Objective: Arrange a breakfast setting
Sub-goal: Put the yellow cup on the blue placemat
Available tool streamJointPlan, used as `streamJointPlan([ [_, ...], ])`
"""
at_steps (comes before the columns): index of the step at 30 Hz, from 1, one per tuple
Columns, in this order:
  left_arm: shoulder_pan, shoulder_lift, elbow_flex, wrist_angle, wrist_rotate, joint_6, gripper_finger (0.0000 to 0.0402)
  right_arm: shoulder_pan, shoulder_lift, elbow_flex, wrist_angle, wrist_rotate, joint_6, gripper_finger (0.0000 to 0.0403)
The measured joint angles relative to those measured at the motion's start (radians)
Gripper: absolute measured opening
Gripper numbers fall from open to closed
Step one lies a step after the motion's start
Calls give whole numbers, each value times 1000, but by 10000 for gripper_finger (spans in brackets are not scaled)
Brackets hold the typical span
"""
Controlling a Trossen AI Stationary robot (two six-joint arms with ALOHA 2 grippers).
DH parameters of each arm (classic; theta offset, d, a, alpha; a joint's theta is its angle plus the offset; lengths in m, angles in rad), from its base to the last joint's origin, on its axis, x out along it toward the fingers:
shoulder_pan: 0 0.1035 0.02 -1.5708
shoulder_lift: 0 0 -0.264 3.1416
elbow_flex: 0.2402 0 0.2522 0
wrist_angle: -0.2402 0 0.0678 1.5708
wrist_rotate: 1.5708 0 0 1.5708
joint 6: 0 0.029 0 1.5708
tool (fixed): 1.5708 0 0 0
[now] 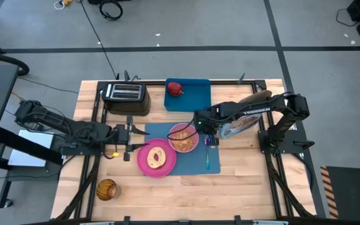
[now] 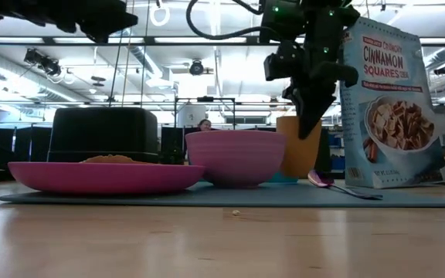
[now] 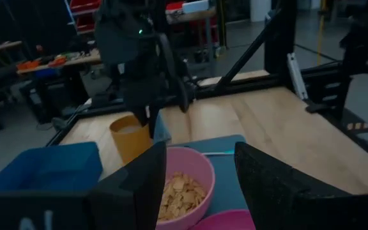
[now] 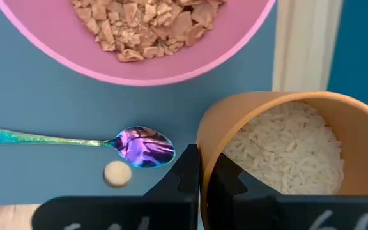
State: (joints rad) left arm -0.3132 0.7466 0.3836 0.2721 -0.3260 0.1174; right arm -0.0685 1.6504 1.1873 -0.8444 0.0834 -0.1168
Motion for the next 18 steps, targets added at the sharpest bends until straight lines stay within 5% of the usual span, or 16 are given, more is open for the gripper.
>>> streamJointPlan([
  [18, 56, 51, 44, 1, -2, 48, 192, -17, 18, 82, -66, -37, -22, 13],
])
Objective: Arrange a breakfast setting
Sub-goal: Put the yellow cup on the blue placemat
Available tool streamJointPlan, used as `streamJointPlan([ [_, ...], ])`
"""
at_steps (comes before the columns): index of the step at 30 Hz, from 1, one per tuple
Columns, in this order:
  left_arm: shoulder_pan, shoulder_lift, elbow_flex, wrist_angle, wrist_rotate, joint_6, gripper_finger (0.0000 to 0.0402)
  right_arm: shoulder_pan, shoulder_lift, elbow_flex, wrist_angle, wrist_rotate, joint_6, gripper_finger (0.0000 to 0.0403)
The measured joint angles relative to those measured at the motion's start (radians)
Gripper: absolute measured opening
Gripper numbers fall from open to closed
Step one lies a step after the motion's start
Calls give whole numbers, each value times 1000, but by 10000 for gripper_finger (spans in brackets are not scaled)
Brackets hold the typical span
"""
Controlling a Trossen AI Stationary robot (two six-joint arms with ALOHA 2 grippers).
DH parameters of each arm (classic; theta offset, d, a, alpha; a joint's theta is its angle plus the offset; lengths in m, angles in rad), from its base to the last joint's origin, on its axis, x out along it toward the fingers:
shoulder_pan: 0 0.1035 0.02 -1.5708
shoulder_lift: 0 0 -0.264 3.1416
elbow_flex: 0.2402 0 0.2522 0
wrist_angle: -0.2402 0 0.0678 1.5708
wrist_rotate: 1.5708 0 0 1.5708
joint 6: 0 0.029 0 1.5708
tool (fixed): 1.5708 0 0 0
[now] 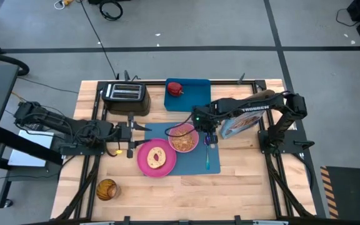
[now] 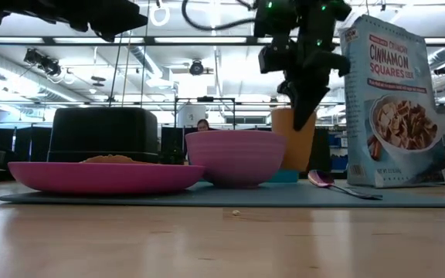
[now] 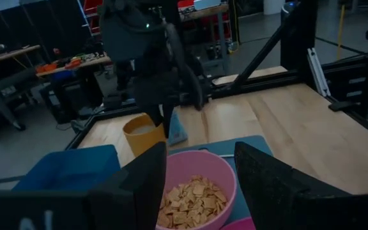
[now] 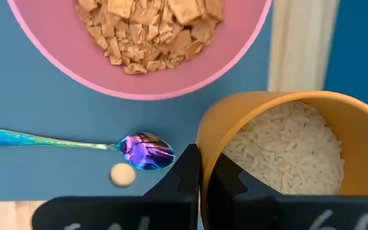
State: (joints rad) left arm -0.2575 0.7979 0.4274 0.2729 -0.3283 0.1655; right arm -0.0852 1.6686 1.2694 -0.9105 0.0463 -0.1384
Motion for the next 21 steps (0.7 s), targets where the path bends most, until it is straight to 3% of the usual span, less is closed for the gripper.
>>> streamJointPlan([
  [9, 8, 0, 0, -3, 1, -13, 192, -26, 65, 0, 1, -40, -40, 17],
  [21, 40, 0, 0, 1, 1, -23, 192, -15, 54, 0, 1, -36, -43, 90],
])
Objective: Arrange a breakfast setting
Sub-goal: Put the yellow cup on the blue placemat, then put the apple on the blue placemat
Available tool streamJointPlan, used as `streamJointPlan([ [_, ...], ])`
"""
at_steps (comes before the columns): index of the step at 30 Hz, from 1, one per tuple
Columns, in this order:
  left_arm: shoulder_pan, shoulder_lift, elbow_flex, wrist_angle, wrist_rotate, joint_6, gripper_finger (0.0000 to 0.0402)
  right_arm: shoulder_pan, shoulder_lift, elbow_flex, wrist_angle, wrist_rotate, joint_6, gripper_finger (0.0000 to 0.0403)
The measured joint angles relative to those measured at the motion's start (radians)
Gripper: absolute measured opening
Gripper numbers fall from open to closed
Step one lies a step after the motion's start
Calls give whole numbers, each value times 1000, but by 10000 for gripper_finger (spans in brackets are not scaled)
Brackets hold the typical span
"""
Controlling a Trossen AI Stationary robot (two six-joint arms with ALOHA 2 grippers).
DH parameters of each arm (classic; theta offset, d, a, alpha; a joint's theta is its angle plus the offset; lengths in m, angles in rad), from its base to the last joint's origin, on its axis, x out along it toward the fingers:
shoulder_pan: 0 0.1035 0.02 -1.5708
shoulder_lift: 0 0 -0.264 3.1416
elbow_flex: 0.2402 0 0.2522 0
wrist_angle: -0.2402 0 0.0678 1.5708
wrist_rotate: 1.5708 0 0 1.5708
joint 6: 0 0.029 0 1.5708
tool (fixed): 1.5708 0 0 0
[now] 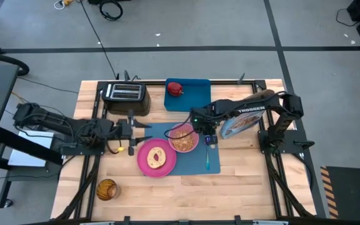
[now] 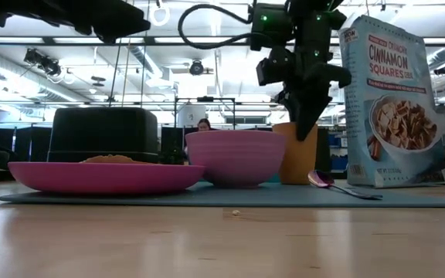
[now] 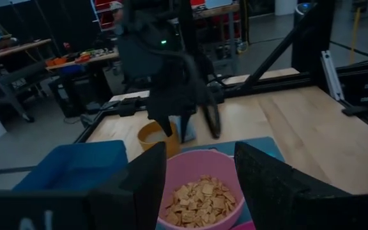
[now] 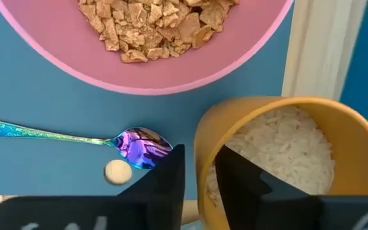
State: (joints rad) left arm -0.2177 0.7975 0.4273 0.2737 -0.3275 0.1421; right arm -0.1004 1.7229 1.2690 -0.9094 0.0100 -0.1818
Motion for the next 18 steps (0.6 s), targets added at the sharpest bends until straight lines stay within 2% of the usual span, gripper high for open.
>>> streamJointPlan([
  [9, 59, 0, 0, 0, 0, 0, 192, 38, -90, 47, -34, 58, 29, 141],
  [18, 77, -9, 0, 17, 0, 8, 192, 45, -198, 85, 63, 215, 101, 167],
])
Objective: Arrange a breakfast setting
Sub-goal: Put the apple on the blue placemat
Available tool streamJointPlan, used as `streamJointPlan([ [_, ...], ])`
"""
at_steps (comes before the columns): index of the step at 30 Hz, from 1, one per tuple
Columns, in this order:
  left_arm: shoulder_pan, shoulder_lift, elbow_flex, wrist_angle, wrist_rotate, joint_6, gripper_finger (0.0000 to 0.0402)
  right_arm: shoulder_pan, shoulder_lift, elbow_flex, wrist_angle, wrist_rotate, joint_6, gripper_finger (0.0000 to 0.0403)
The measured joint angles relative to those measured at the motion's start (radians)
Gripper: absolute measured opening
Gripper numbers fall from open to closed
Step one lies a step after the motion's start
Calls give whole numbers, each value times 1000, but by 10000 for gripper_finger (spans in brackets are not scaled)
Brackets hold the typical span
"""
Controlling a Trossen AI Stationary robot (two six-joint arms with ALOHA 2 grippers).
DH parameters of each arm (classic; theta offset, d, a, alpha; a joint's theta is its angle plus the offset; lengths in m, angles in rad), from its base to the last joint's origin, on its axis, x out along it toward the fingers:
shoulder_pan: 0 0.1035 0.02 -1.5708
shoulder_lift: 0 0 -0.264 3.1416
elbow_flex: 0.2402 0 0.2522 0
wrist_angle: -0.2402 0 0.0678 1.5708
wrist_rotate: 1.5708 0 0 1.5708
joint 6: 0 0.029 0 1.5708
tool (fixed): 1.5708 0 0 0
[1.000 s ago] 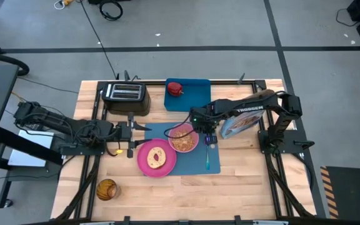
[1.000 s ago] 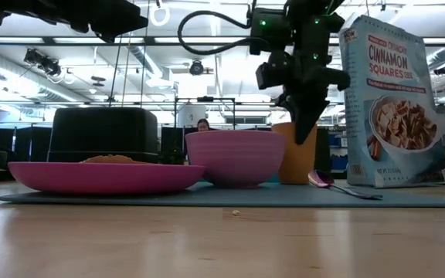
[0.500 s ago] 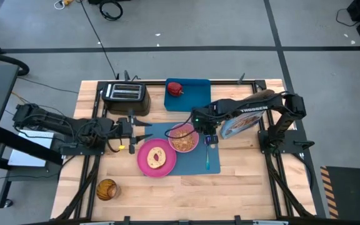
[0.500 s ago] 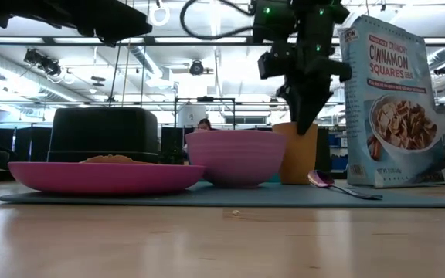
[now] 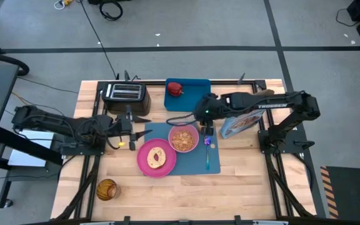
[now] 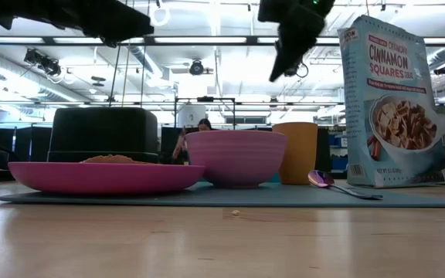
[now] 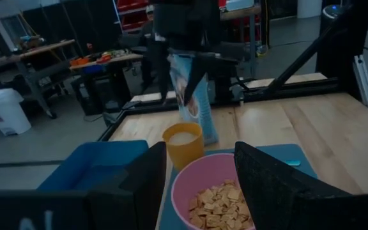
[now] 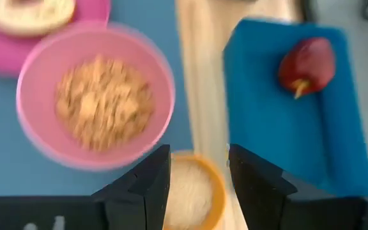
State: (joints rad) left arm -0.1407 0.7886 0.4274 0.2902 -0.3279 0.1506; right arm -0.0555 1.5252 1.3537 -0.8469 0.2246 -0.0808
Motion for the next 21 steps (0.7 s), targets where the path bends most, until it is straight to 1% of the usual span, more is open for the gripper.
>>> streamJointPlan([
  [2, 0, -26, 0, 3, 0, 11, 192, -6, -6, 0, 51, 21, 23, 166],
  [6, 0, -93, 0, -15, 0, 26, 192, -13, -7, 0, 95, 3, 12, 163],
  [9, -1, -126, 0, -72, 0, 17, 192, -10, -7, -2, 55, -29, 8, 163],
  [13, -6, -129, 0, -136, 1, -22, 192, -3, -8, -2, -49, -41, 52, 162],
  [16, -9, -113, -7, -123, 23, -42, 192, -4, 22, -2, -109, -119, 79, 162],
  [18, -10, -99, -9, -132, 36, -63, 192, -1, 51, -4, -131, -155, 63, 162],
  [21, -17, -78, -9, -122, 39, -74, 192, 11, 91, -4, -133, -143, 6, 162],
])
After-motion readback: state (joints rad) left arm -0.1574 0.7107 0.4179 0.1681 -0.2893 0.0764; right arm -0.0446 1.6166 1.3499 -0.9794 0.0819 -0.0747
